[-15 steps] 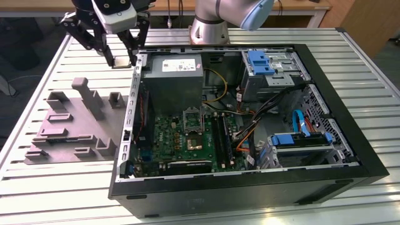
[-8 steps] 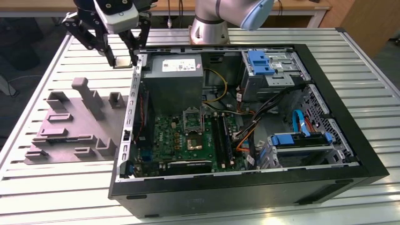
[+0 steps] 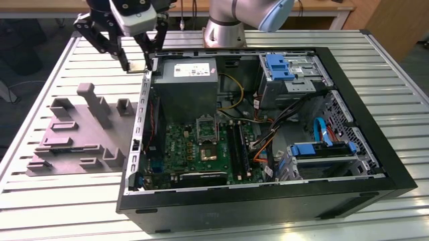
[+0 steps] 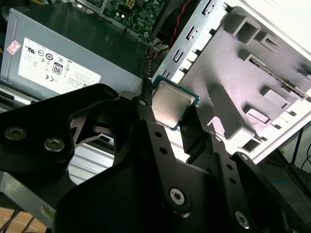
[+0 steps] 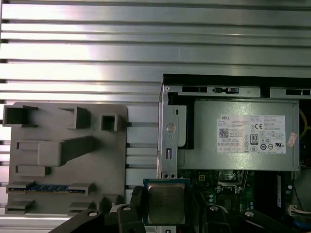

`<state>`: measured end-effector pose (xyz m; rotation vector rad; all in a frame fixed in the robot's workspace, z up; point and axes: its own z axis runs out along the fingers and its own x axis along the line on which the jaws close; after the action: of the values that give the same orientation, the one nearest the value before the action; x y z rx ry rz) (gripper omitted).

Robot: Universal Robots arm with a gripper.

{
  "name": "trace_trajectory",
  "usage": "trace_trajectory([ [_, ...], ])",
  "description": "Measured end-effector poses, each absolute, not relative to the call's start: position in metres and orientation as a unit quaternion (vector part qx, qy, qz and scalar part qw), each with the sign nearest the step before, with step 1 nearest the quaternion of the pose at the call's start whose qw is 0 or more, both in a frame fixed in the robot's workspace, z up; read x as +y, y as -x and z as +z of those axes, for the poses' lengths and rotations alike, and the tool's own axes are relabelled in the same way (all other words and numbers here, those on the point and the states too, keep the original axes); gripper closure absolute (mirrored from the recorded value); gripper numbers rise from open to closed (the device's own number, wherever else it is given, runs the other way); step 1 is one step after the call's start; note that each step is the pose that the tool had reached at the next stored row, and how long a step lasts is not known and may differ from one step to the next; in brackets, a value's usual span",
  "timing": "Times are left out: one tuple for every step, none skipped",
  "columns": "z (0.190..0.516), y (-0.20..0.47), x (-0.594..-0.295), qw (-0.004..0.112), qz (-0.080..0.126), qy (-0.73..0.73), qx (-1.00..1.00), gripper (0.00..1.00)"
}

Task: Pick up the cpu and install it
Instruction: 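Pick up the cpu and move it towards the insertion slot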

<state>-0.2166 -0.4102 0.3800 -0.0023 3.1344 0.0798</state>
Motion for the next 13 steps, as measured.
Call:
trace_trajectory([
  [0.3801, 0.2162, -0.4102, 0.003, 0.025, 0.001, 1.0, 0.53],
  [0.3801, 0.2158, -0.4102, 0.003, 0.025, 0.001, 1.0, 0.53],
  [0.3801, 0.2154, -0.4102, 0.003, 0.025, 0.001, 1.0, 0.53],
  [0.38, 0.2151, -0.4102, 0.003, 0.025, 0.001, 1.0, 0.53],
  [0.38, 0.2147, -0.4102, 0.003, 0.025, 0.001, 1.0, 0.53],
  [0.38, 0.2144, -0.4102, 0.003, 0.025, 0.001, 1.0, 0.53],
  [0.38, 0.214, -0.4102, 0.003, 0.025, 0.001, 1.0, 0.53],
  [0.38, 0.2136, -0.4102, 0.003, 0.025, 0.001, 1.0, 0.53],
  [0.38, 0.2133, -0.4102, 0.003, 0.025, 0.001, 1.0, 0.53],
  [0.38, 0.2129, -0.4102, 0.003, 0.025, 0.001, 1.0, 0.53],
  [0.38, 0.2125, -0.4102, 0.003, 0.025, 0.001, 1.0, 0.53],
  [0.38, 0.2122, -0.4102, 0.003, 0.025, 0.001, 1.0, 0.53],
  [0.38, 0.2118, -0.4102, 0.003, 0.025, 0.001, 1.0, 0.53],
])
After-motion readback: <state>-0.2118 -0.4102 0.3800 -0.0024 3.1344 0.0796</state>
